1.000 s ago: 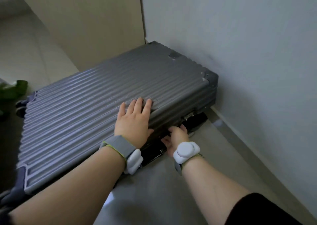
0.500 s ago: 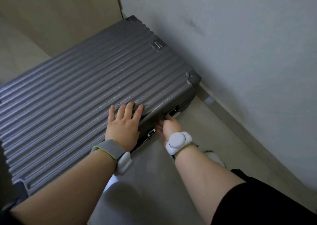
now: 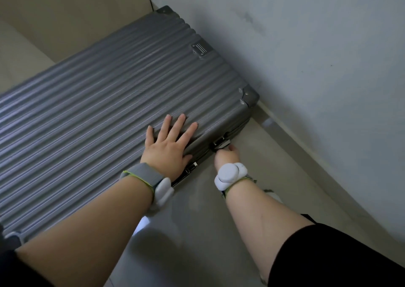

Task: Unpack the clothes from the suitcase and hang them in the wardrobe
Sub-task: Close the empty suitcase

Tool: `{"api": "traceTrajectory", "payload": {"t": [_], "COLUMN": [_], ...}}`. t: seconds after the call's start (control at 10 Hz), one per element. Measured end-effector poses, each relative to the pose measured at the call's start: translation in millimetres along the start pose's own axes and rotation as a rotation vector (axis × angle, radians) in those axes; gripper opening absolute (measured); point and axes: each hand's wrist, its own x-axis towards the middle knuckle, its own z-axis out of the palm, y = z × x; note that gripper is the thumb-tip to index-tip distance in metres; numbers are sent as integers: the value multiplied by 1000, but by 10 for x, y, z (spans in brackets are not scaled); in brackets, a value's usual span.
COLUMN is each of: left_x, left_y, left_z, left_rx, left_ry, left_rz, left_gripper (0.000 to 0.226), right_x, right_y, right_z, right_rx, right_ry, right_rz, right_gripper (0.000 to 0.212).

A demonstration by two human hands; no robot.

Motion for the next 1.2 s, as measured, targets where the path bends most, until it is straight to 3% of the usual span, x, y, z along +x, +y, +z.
{"api": "traceTrajectory", "payload": {"t": [0.1, 0.2, 0.3, 0.4, 0.8, 1.0, 1.1, 1.2], "left_x": [20, 28, 43, 42, 20, -154, -579, -965], "left_y": [15, 15, 10, 13, -35, -265, -630, -931], "left_z": [-9, 4, 19, 24, 3, -40, 69, 212], "left_rx": [-1, 2, 2, 0, -23, -39, -46, -95], "left_ry": [-20, -28, -37, -39, -50, -51, -65, -38], "left_rz": [-5, -6, -3, -5, 11, 88, 6, -141], "left_gripper": [76, 77, 77, 76, 74, 56, 56, 60], "right_x": [36, 35, 32, 84, 75, -161, -349, -504], "right_y": [-14, -8, -14, 7, 101, 337, 614, 832], "right_z": [14, 30, 38, 42, 255, 425, 545, 654], "right_rx": [-31, -45, -88, -131, -79, -58, -174, -369], "right_ry": [4, -5, -36, -74, -117, -167, -229, -334], "right_rz": [-45, -116, -159, -149, -111, -147, -83, -59], "right_gripper": [14, 32, 33, 19, 44, 41, 21, 31]}}
